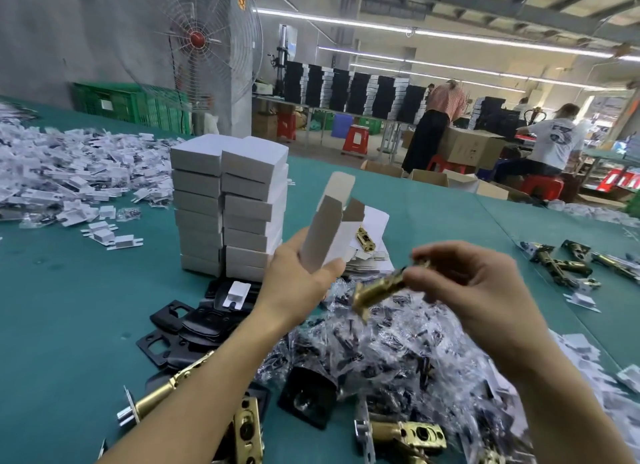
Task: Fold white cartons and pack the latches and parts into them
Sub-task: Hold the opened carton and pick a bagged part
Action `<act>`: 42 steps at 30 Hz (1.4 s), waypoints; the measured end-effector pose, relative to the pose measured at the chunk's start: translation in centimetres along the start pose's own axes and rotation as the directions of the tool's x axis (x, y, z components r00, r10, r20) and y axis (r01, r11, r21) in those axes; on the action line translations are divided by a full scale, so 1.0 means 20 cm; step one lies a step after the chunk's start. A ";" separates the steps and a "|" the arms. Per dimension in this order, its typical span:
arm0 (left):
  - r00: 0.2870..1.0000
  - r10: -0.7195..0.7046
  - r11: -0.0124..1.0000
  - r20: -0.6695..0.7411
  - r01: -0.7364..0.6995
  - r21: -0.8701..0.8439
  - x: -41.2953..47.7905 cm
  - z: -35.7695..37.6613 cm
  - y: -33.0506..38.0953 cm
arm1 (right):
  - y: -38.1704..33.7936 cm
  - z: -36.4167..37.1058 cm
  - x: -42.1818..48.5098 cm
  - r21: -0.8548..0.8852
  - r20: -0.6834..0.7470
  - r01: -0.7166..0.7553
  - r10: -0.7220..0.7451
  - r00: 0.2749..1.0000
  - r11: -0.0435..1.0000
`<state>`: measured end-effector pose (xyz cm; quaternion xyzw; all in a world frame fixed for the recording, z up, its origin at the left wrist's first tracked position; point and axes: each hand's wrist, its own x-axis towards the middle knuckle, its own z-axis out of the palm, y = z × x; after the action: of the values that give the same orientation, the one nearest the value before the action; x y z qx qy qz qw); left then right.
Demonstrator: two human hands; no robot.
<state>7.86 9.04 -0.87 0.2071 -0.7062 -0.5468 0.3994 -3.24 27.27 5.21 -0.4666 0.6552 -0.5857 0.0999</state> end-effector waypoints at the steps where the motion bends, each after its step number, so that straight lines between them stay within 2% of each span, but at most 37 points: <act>1: 1.000 0.010 0.999 0.029 -0.011 0.038 0.00 0.00 -0.01 | -0.01 -0.01 0.00 0.031 -0.117 0.037 -0.033 0.993 0.999; 3: 0.991 0.022 0.994 0.133 -0.036 0.106 -0.01 0.01 -0.02 | -0.03 -0.01 0.01 0.048 -0.313 0.112 -0.092 0.945 0.993; 6: 0.950 0.040 0.986 0.310 -0.088 0.142 -0.04 0.03 -0.03 | -0.05 0.02 0.01 -0.035 -0.479 0.184 -0.177 0.859 0.982; 9: 0.921 0.075 0.982 0.383 -0.135 0.132 -0.05 0.04 -0.04 | -0.05 0.04 0.01 -0.193 -0.548 0.194 -0.270 0.792 0.962; 13: 0.910 0.083 0.985 0.407 -0.138 0.106 -0.04 0.04 -0.03 | -0.04 0.02 0.01 -0.245 -0.582 0.173 -0.288 0.761 0.954; 16: 0.895 0.100 0.978 0.435 -0.170 0.125 -0.06 0.05 -0.03 | -0.04 0.03 0.01 -0.265 -0.573 0.176 -0.301 0.762 0.948; 20: 0.900 0.064 0.982 0.430 -0.134 0.134 -0.05 0.05 -0.05 | -0.06 0.05 0.00 -0.338 -0.507 0.205 -0.361 0.783 0.919; 27: 0.901 0.063 0.978 0.430 -0.142 0.155 -0.05 0.05 -0.06 | -0.09 0.05 -0.01 -0.308 -0.440 0.258 -0.378 0.815 0.916; 32: 0.880 0.110 0.981 0.462 -0.171 0.093 -0.06 0.07 -0.02 | -0.05 0.14 -0.01 -0.327 -0.316 0.223 -0.328 0.890 0.918; 38: 0.899 0.129 0.989 0.419 -0.145 0.007 -0.07 0.07 -0.01 | -0.03 0.18 -0.01 -0.316 -0.278 0.255 -0.346 0.896 0.914; 42: 0.894 0.130 0.991 0.428 -0.105 -0.083 -0.08 0.08 0.00 | -0.01 0.18 0.00 -0.387 -0.211 0.257 -0.356 0.910 0.886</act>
<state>7.45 11.19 -1.57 0.0261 -0.7723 -0.5739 0.2711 -0.79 24.91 4.28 -0.4892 0.6734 -0.5270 -0.1717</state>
